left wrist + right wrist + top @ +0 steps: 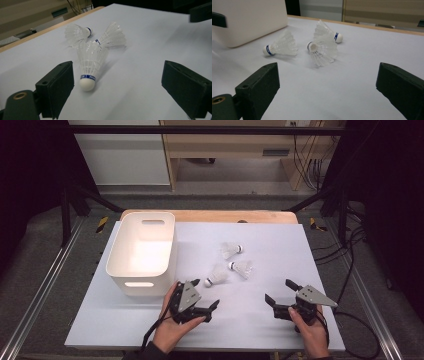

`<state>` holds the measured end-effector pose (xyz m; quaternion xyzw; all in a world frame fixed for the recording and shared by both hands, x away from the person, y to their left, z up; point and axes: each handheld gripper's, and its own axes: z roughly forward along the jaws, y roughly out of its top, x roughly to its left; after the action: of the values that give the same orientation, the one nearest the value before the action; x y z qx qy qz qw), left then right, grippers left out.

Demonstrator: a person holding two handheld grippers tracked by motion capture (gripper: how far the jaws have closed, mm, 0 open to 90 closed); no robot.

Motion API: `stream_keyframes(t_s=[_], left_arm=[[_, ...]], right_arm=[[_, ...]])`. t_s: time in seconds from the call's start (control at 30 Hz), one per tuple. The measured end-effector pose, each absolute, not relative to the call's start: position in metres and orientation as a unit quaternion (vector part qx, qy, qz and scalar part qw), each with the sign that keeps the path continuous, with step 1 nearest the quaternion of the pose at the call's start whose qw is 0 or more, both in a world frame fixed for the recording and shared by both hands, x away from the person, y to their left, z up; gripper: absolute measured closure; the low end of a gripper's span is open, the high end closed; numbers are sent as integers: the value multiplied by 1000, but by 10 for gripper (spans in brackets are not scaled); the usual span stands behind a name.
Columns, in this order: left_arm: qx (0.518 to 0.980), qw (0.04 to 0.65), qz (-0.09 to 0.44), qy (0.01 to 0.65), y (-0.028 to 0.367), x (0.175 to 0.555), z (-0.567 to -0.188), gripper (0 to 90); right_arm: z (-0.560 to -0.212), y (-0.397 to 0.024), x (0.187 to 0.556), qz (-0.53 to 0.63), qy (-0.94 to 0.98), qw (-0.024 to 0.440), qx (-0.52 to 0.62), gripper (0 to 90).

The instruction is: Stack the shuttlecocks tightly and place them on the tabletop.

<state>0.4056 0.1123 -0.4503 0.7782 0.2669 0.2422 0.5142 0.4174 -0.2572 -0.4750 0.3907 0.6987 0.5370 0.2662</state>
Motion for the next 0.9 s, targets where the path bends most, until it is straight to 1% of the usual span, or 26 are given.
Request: stream_keyframes(t_s=[0.2,0.3,0.37,0.43,0.47,0.53,0.57,0.6,0.63,0.7,0.8,0.87,0.9], left_arm=[[747,549,237,290,163,371,-448,54],[718,573,235,319,191,358,-445,54],[712,576,246,316,206,350,-446,52],[713,565,267,318,226,345,-448,50],[713,565,267,318,226,345,-448,48],[705,564,277,329,239,343,-449,48],[698,570,276,335,245,342,-449,48],[695,570,279,336,251,341,-449,48],[689,569,299,336,260,339,-448,48],[686,569,307,334,264,338,-447,48],[669,577,315,346,275,337,-447,48],[664,575,318,355,279,339,-448,48],[662,575,318,359,280,339,-448,48]], right_arm=[[-476,-246,422,504,710,256,420,56],[-470,-239,431,489,719,240,432,68],[-467,-234,437,474,726,238,437,85],[-463,-227,445,459,737,238,435,98],[-463,-227,445,459,737,238,435,98],[-460,-219,452,442,750,235,433,115],[-459,-211,458,429,758,230,434,146],[-459,-208,462,425,762,227,434,157],[-459,-205,466,419,765,221,436,162],[-459,-202,469,416,768,221,433,174],[-459,-194,478,405,775,218,433,211],[-459,-190,484,402,780,216,428,247],[-459,-185,488,397,783,218,427,284]])
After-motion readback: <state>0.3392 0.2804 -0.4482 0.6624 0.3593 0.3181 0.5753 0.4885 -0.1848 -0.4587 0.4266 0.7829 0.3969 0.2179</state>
